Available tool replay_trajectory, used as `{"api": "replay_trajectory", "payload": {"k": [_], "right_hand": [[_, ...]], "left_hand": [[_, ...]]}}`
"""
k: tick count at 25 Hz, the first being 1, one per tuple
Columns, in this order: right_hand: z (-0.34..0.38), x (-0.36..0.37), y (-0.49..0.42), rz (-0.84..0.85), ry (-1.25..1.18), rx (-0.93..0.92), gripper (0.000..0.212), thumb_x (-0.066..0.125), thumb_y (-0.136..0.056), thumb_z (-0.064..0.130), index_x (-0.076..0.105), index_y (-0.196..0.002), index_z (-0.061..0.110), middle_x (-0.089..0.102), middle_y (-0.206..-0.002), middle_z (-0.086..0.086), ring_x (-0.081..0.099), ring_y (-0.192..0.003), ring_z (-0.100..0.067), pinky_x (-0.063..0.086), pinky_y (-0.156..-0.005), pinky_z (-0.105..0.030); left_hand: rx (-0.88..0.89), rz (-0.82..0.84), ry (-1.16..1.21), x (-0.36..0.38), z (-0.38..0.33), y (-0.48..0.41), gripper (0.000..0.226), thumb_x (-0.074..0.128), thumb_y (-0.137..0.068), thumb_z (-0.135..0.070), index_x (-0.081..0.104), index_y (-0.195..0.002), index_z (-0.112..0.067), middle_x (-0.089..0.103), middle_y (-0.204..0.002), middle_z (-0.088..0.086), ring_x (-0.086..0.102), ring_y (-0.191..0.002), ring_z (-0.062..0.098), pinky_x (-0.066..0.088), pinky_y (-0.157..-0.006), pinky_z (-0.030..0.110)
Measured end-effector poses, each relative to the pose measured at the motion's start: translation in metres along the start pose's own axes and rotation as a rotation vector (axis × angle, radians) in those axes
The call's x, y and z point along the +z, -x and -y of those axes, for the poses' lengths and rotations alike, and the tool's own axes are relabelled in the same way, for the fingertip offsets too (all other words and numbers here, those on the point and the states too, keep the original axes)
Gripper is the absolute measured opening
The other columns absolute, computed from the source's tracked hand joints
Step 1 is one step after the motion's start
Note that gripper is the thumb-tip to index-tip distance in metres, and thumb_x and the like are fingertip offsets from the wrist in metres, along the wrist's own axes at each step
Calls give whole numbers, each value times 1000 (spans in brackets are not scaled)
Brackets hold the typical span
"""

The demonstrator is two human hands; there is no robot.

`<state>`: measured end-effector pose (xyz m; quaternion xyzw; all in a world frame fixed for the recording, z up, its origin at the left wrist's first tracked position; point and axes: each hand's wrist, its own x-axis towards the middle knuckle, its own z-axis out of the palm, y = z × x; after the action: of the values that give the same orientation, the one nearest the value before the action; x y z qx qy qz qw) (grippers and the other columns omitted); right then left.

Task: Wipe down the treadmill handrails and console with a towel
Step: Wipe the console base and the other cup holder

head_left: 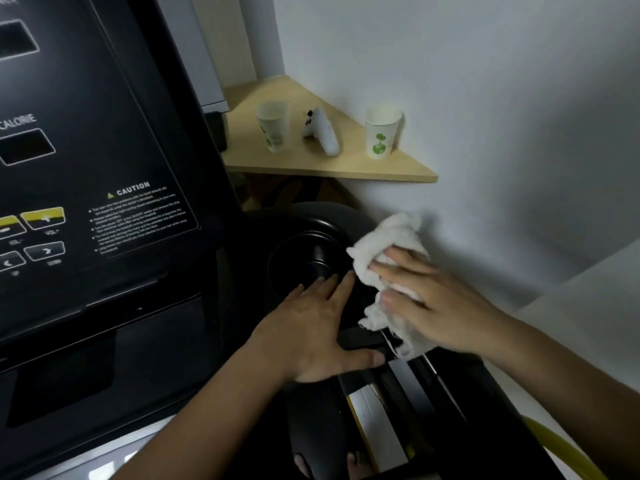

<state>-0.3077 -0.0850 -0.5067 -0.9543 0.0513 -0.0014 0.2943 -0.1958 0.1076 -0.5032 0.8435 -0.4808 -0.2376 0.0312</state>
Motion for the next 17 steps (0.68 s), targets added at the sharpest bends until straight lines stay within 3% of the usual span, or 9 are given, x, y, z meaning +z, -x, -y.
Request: {"api": "replay_trajectory", "payload": {"k": [3, 5, 7, 9, 11, 13, 15, 17], "right_hand": [[-25, 10, -44, -47, -184, -9, 52, 39, -97, 52, 23, -146, 52, 15, -159, 19, 17, -148, -11, 18, -119, -38], [-40, 11, -38, -12, -329, 111, 54, 45, -93, 52, 27, -144, 54, 35, -154, 12, 34, -140, -17, 27, -113, -36], [-34, 7, -5, 7, -329, 195, 54, 47, -95, 44, 26, -144, 54, 39, -152, 7, 38, -138, -17, 30, -108, -32], [-11, 2, 20, 18, -128, 210, 53, 42, -95, 48, 25, -144, 53, 25, -158, 14, 25, -144, -8, 25, -111, -27], [5, 8, 36, 77, 65, 116, 59, 25, -86, 62, 20, -145, 55, 0, -159, 24, 1, -148, -4, 18, -117, -30], [5, 13, 16, 41, 61, 56, 62, 16, -82, 63, 17, -144, 59, -12, -156, 27, -10, -148, -4, 14, -119, -36], [-7, 15, -31, -15, -111, -12, 56, 24, -85, 60, 24, -141, 60, -1, -159, 25, 0, -147, -2, 19, -116, -35], [-31, 16, -63, -49, -504, 92, 42, 36, -91, 51, 42, -133, 54, 32, -152, 16, 25, -142, -4, 26, -111, -28]], "left_hand": [[7, -27, -54, -1, 1, 3, 117, 36, -71, -91, -15, -155, -27, -18, -163, -7, -15, -150, 13, -1, -124, 41], [19, -67, -130, 0, -1, 9, 112, 24, -73, -91, -16, -154, -25, -26, -160, -6, -25, -147, 12, -7, -123, 43], [40, -107, -198, 0, -4, 11, 108, 18, -77, -90, -18, -154, -24, -30, -159, -5, -31, -145, 13, -11, -122, 46], [53, -146, -190, 1, -2, 10, 105, 19, -80, -88, -17, -155, -23, -27, -161, -4, -30, -146, 14, -10, -121, 47], [70, -124, -145, 2, -1, 8, 103, 23, -82, -86, -19, -154, -26, -24, -162, -6, -28, -146, 14, -8, -122, 47], [71, -118, -124, 2, -2, 5, 104, 26, -81, -86, -27, -151, -29, -25, -161, -7, -29, -146, 14, -8, -122, 45], [58, -110, -131, -1, -1, 6, 106, 24, -78, -88, -30, -149, -31, -27, -161, -8, -30, -146, 14, -8, -123, 45], [53, -106, -157, -1, -1, 7, 105, 19, -76, -89, -27, -151, -31, -27, -161, -7, -32, -145, 14, -8, -123, 46]]}}
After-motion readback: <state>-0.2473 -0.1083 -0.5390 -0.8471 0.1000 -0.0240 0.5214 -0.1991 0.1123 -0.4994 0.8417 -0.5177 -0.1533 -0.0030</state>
